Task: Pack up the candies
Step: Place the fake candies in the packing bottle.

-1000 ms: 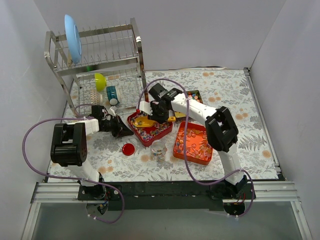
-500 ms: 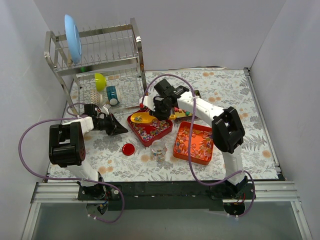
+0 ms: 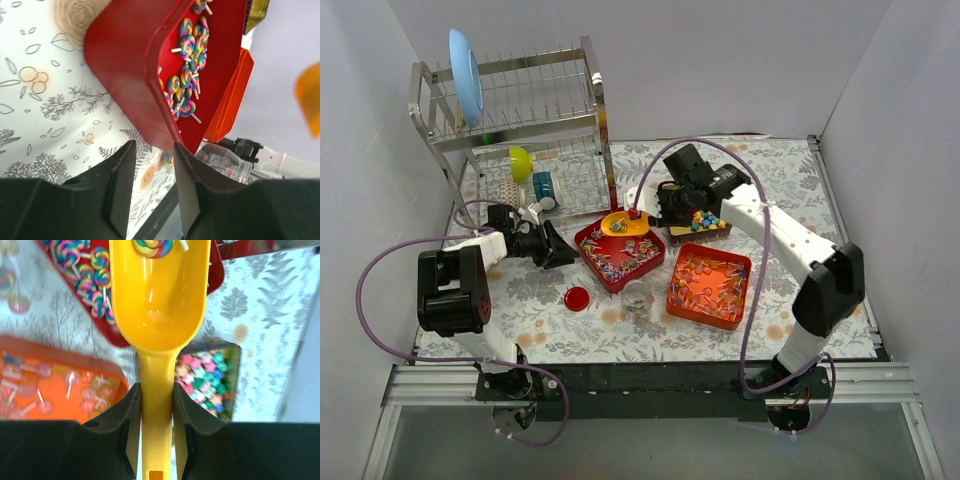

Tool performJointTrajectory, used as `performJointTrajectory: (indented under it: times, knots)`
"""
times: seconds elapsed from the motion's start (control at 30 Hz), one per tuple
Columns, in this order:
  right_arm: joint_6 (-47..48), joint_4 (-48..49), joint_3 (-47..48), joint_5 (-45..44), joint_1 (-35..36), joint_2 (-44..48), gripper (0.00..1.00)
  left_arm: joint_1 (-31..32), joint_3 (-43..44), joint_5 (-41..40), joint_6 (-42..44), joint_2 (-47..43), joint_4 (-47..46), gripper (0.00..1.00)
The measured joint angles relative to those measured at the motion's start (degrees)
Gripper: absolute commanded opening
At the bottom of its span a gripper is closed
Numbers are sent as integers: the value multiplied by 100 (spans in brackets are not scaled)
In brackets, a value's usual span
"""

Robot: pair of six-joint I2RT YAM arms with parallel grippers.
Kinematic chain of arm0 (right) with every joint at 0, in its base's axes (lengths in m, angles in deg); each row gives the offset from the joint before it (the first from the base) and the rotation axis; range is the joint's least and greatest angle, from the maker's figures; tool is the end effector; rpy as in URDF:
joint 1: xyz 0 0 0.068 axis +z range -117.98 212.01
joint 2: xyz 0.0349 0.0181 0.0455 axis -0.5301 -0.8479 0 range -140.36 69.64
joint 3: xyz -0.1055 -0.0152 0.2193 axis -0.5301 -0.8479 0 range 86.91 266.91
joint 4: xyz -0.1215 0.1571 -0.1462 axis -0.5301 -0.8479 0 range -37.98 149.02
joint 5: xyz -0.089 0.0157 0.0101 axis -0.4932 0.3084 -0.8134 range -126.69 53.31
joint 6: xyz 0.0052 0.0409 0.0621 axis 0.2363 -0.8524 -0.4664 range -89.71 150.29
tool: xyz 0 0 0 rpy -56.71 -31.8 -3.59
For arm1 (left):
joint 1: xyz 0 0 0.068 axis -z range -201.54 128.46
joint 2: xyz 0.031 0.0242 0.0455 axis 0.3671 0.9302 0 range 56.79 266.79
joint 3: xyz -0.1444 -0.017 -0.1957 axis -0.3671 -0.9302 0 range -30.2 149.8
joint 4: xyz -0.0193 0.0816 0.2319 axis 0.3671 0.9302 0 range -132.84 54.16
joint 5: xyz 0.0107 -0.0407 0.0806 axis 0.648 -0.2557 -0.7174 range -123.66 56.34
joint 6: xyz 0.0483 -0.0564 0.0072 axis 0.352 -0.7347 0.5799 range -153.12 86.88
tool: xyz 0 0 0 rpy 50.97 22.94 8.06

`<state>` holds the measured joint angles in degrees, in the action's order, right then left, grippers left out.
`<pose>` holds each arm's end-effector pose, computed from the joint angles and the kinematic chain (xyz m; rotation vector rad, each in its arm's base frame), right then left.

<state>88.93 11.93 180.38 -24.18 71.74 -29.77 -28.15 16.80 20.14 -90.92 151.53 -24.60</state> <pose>0.2787 0.2492 0.2723 -1.9270 1.5451 0.1313 0.2868 -0.0177 0.1160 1.1923 -2.4398 1.4834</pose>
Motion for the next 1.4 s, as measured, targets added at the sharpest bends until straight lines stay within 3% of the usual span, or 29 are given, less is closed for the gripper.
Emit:
performJointTrajectory:
  times: [0.27, 0.67, 1.4]
  knots:
    - [1259, -1198, -50, -354, 44, 1145, 1, 9, -129, 214, 212, -387, -92, 40]
    - [2433, -2428, -48, -1220, 697, 1290, 1, 42, -511, 221, 186, -1088, -376, 41]
    - [2271, -2651, 203, -3152, 2059, 1021, 1, 42, -737, 105, 83, -1486, -531, 41]
